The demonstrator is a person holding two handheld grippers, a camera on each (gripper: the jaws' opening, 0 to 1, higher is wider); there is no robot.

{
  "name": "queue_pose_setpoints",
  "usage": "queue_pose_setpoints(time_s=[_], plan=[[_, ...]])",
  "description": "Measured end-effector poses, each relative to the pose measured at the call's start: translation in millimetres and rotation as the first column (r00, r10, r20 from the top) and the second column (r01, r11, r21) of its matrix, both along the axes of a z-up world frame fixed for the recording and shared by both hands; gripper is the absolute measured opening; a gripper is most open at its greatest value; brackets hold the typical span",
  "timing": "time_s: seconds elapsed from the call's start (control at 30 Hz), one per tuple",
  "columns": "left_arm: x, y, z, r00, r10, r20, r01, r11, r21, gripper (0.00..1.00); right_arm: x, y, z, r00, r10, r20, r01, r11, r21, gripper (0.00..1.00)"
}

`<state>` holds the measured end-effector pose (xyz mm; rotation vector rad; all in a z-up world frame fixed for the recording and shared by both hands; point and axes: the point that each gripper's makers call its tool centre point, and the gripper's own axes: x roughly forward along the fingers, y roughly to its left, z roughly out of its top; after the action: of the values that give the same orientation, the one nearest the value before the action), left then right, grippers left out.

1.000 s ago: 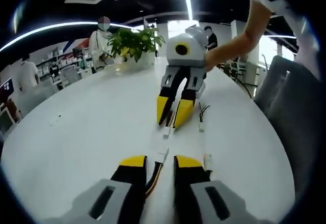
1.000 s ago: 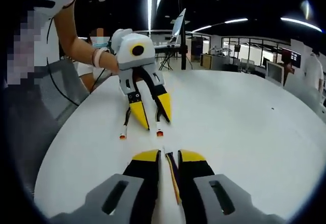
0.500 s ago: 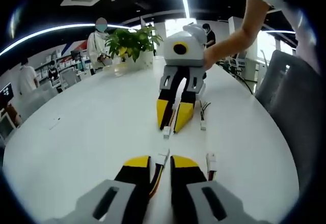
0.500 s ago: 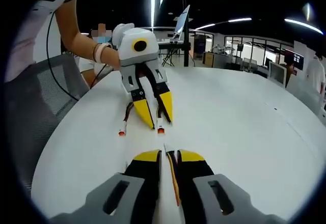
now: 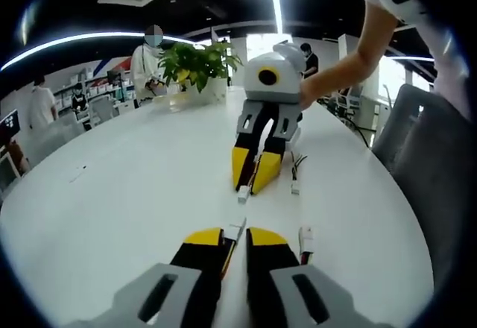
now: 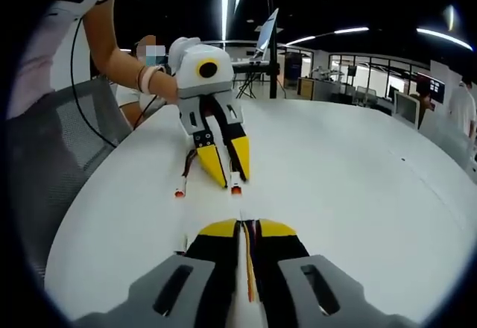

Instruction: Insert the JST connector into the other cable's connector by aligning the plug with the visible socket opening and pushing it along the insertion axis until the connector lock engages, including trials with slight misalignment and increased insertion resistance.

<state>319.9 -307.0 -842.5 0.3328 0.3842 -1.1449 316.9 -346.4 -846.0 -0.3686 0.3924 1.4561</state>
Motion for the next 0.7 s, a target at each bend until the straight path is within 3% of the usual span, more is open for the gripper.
queue_pose_setpoints(time_s=[0.43,0.7], plan=[[-3.9,-3.4,0.3,1.0,0.001,0.006,0.0,0.999,-0.035,0.03,1.3,-0.4,0.2,0.999,-0.033,-0.015,0.033,0.999,0.023,0.05],[-4.6,-5.9,-0.1,0.999,0.0,-0.043,-0.004,0.995,-0.095,0.0,1.4,-1.3,6.6,0.999,-0.036,-0.029,0.037,0.998,0.047,0.04]])
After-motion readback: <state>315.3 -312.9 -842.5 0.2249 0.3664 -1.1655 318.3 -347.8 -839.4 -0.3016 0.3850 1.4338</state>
